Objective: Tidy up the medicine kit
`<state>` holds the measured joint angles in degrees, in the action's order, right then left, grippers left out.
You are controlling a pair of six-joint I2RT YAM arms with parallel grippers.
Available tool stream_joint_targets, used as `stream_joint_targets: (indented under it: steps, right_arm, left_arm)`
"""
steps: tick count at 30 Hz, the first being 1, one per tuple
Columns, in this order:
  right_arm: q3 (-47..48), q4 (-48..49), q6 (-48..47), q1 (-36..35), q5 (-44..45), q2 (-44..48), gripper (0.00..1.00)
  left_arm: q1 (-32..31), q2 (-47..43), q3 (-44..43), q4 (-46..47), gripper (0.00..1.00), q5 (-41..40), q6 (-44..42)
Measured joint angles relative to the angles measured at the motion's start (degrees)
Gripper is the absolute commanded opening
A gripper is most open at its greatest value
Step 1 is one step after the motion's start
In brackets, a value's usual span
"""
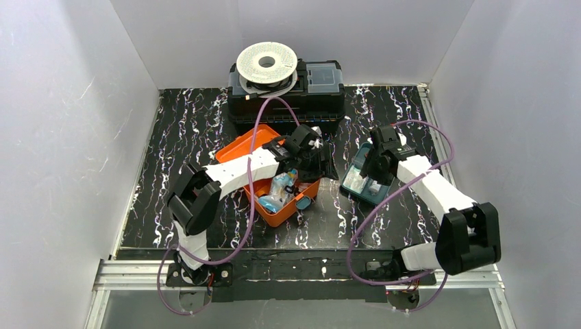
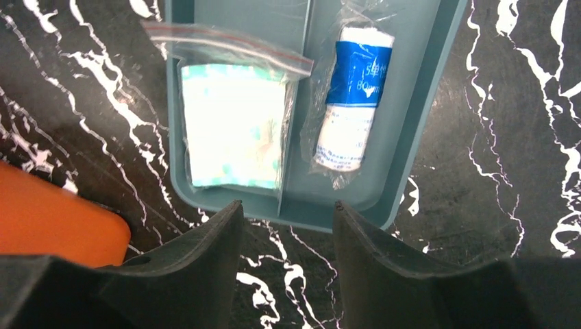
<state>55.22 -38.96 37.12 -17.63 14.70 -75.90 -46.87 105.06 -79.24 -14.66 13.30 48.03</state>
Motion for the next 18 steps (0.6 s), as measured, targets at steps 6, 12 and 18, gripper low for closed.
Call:
stream_joint_targets:
  steps: [6, 12, 18]
  right_arm:
    - [0.1, 2.7, -0.1, 2.4, -1.0, -5.2, 0.52]
    - [0.7, 5.2, 0.0, 4.8, -2.1, -9.0, 0.46]
    - [2.7, 7.3, 0.0, 5.7, -3.3, -13.3, 0.41]
  left_arm:
    - [-2.4, -0.1, 0.2, 0.6, 0.71, -0.2, -0.3]
    - [-2.6, -3.2, 2.4, -0.2, 0.73, -0.2, -1.9]
    - [-2.6, -6.6, 2.4, -3.5, 0.74, -1.4, -5.5]
